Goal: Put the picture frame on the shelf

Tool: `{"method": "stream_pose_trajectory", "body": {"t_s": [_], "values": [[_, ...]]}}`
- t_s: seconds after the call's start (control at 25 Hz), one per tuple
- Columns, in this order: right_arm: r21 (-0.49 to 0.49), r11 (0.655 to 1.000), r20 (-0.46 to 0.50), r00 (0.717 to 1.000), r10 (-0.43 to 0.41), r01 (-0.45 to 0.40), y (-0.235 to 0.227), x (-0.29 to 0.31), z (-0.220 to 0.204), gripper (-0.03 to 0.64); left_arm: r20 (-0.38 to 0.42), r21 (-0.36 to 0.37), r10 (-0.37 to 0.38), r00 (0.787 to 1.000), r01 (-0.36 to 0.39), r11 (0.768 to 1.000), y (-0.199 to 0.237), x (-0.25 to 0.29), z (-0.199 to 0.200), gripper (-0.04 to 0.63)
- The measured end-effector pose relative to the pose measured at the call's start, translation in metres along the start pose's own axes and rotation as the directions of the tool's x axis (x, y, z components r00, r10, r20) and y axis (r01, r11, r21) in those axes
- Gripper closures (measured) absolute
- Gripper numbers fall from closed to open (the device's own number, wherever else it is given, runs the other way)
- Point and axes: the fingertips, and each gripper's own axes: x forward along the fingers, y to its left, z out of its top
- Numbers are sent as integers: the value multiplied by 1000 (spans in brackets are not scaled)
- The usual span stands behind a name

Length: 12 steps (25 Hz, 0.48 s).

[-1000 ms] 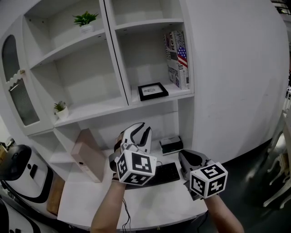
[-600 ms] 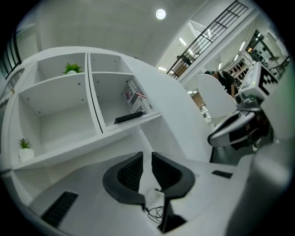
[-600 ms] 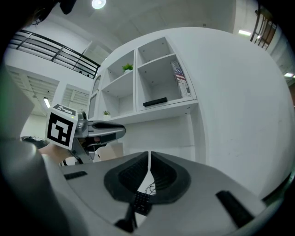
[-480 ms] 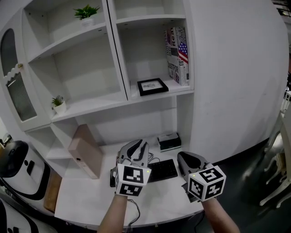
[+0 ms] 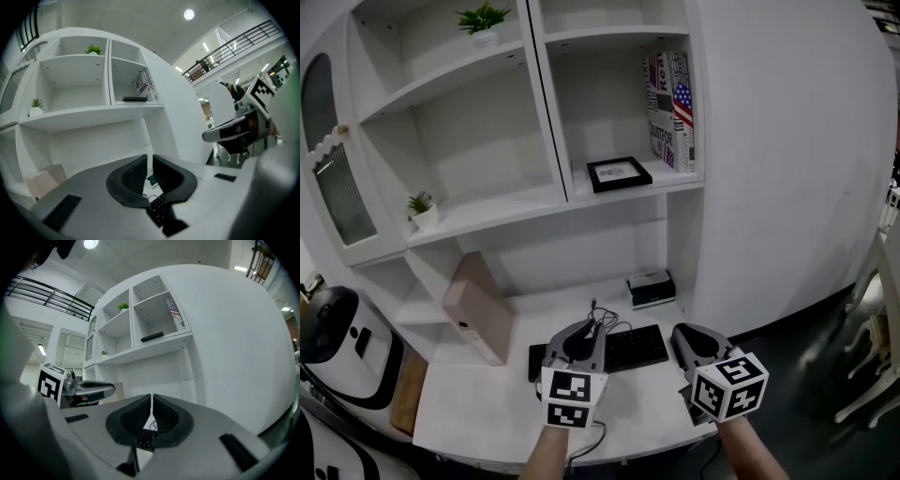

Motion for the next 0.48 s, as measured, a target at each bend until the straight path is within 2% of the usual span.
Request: {"method": "stream_pose_trajectory", "body": {"t_s": [0.24, 0.48], "values": [[28, 1000, -16, 1000, -13, 13, 2, -4, -18, 615, -23, -104, 4, 1000, -6, 995, -1, -11, -28, 558], [62, 998, -28, 999, -24, 26, 5, -8, -37, 615, -56, -158, 17, 998, -25, 987, 1, -23, -52, 561]]}}
